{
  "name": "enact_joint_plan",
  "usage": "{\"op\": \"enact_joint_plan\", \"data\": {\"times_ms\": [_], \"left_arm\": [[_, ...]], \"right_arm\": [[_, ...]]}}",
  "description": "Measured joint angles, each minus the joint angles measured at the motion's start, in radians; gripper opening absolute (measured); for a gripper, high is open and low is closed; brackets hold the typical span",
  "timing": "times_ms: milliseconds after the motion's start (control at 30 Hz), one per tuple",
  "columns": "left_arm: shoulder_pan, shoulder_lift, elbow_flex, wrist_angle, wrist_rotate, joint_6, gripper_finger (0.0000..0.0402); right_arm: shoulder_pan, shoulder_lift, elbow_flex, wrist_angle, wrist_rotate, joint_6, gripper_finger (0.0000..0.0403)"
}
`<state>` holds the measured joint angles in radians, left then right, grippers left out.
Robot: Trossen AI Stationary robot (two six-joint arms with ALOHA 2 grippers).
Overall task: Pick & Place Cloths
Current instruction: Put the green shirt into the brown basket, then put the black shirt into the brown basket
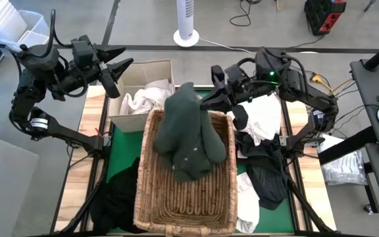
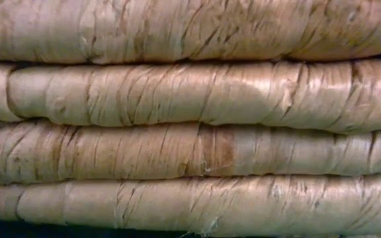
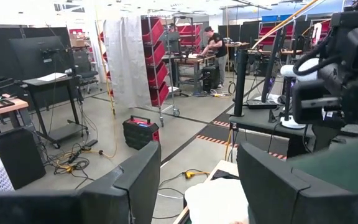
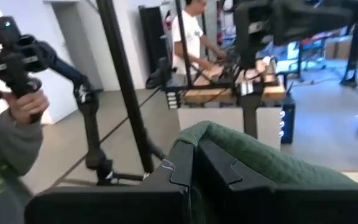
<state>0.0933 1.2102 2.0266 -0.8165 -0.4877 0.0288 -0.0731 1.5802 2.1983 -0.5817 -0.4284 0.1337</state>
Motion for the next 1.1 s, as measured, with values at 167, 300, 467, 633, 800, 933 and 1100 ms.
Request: {"op": "enact_joint_plan", "data": {"times_ms": [167, 300, 467, 633, 800, 933, 1100], "left_arm": [[0.000, 0.000, 0.000, 0.000, 0.000, 0.000, 0.0190], [0.000, 0.000, 0.000, 0.000, 0.000, 0.000, 0.0190], [0.000, 0.000, 0.000, 0.000, 0.000, 0.000, 0.0190], [0.000, 0.000, 0.000, 0.000, 0.000, 0.000, 0.0190], [0.000, 0.000, 0.000, 0.000, 0.000, 0.000, 0.0190], [0.000, 0.000, 0.000, 0.001, 0.000, 0.000, 0.0190], [0.000, 0.000, 0.000, 0.001, 0.000, 0.000, 0.0190]], "right_arm": [[0.004, 0.010, 0.000, -0.101, -0.001, 0.000, 0.0010], [0.008, 0.022, -0.001, -0.172, 0.000, -0.015, 0.0016], [0.010, 0.037, -0.002, -0.183, 0.000, -0.015, 0.0036], [0.010, 0.039, -0.002, -0.180, 0.002, -0.010, 0.0089], [0.010, 0.036, -0.002, -0.177, 0.002, 0.014, 0.0158], [0.010, 0.035, -0.002, -0.177, 0.002, 0.025, 0.0201], [0.010, 0.025, -0.002, -0.185, 0.026, 0.026, 0.0224]]}}
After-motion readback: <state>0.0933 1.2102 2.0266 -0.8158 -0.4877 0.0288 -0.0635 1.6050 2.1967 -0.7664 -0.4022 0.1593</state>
